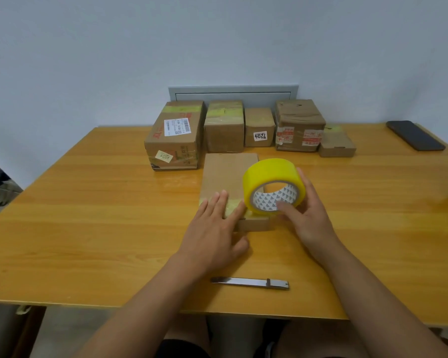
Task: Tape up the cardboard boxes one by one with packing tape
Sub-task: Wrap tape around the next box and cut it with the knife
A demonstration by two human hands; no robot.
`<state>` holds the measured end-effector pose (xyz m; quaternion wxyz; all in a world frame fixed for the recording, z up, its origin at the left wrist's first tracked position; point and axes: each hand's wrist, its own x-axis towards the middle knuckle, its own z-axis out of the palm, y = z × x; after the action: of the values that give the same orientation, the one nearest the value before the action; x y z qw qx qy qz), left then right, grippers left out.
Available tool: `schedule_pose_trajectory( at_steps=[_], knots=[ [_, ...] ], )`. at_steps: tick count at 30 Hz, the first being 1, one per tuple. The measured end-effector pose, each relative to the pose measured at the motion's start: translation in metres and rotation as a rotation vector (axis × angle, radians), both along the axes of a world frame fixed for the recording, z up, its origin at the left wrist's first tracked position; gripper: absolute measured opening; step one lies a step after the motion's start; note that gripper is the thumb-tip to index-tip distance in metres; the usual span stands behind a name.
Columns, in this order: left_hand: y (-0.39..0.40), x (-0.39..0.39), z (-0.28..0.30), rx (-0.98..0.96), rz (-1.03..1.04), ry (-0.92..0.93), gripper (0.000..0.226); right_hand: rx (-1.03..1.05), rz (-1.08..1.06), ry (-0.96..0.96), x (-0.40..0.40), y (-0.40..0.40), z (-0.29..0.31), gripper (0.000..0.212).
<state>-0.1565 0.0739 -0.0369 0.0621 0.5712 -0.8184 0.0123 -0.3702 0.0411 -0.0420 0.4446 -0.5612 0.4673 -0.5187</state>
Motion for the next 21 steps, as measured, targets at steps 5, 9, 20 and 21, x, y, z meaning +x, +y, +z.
schedule_pose_trajectory(
  at_steps=[5,9,20,21],
  knots=[
    [-0.002,-0.008,0.001,-0.045,-0.115,0.075,0.077,0.033,0.069,0.022,0.004,0.0,-0.003,0.086],
    [-0.003,-0.013,0.001,-0.046,-0.096,0.073,0.078,0.028,0.065,0.033,0.003,0.001,-0.002,0.085],
    [-0.002,-0.013,0.002,-0.009,-0.069,0.033,0.081,-0.084,-0.149,-0.054,-0.009,0.004,0.012,0.075],
    [-0.002,-0.013,0.002,-0.007,-0.069,0.029,0.081,-0.096,-0.199,-0.063,-0.012,0.004,0.013,0.073]
  ],
)
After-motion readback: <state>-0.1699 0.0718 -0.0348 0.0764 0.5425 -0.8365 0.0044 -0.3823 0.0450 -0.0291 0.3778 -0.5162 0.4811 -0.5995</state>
